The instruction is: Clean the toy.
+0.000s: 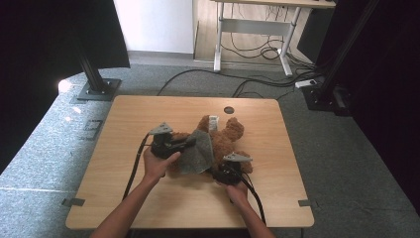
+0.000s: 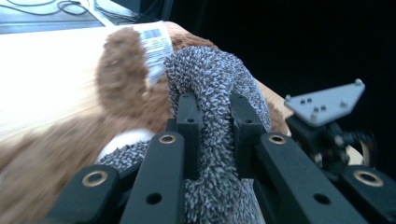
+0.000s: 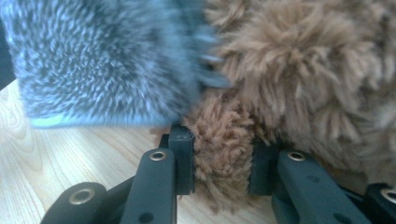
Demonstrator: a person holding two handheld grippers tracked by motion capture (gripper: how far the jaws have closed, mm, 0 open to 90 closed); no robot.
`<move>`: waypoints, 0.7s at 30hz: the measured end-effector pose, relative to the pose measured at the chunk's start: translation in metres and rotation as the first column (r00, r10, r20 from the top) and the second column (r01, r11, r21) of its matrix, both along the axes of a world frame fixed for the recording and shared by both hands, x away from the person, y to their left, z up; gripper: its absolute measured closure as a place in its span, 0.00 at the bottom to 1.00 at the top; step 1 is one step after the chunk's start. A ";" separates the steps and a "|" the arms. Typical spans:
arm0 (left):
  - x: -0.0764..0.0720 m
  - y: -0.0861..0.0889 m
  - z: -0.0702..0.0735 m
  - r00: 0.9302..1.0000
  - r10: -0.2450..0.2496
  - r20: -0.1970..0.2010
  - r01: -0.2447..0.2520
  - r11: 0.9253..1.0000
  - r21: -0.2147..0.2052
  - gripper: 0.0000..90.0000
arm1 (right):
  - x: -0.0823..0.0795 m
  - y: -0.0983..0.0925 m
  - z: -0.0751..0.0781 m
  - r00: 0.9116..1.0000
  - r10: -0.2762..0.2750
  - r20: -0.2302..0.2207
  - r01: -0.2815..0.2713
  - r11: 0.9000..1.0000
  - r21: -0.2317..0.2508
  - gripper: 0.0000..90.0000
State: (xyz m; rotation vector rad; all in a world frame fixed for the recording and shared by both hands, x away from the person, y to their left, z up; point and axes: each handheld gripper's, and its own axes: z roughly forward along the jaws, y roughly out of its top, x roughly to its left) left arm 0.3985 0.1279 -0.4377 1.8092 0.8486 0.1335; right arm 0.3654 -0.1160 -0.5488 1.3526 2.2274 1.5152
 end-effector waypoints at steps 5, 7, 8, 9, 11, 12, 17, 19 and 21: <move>0.016 -0.026 -0.004 0.999 0.032 0.026 -0.034 0.995 0.089 0.85 | 0.000 -0.001 -0.001 1.000 -0.001 0.008 0.001 1.000 0.003 0.77; 0.025 -0.028 -0.008 0.998 0.068 0.019 -0.070 0.989 0.129 0.85 | 0.000 -0.001 -0.001 1.000 0.000 0.009 0.000 1.000 0.001 0.77; 0.027 -0.028 -0.010 0.996 0.082 0.020 -0.084 0.985 0.149 0.85 | 0.000 -0.001 -0.001 1.000 -0.002 0.011 0.002 1.000 0.002 0.77; 0.031 -0.026 -0.015 0.994 0.103 0.020 -0.105 0.979 0.177 0.85 | 0.000 -0.001 -0.001 1.000 -0.003 0.013 0.003 1.000 0.001 0.77; 0.036 -0.019 -0.020 0.992 0.128 -0.013 -0.125 0.980 0.153 0.86 | -0.001 -0.001 -0.001 1.000 -0.011 0.016 0.011 1.000 -0.004 0.77; 0.036 -0.015 -0.022 0.990 0.140 -0.020 -0.135 0.980 0.149 0.86 | -0.001 -0.001 -0.001 1.000 -0.013 0.019 0.013 1.000 -0.005 0.77; 0.039 0.008 -0.019 0.980 0.196 0.017 -0.196 0.962 0.188 0.85 | -0.001 0.001 -0.002 1.000 -0.010 0.018 0.010 1.000 -0.020 0.77; 0.043 0.021 -0.022 0.974 0.227 0.000 -0.223 0.956 0.190 0.85 | -0.001 0.001 -0.002 1.000 -0.013 0.008 0.013 1.000 -0.012 0.77; 0.046 0.034 -0.027 0.966 0.260 -0.021 -0.251 0.950 0.187 0.85 | -0.001 0.001 -0.003 1.000 -0.013 0.007 0.013 1.000 -0.007 0.77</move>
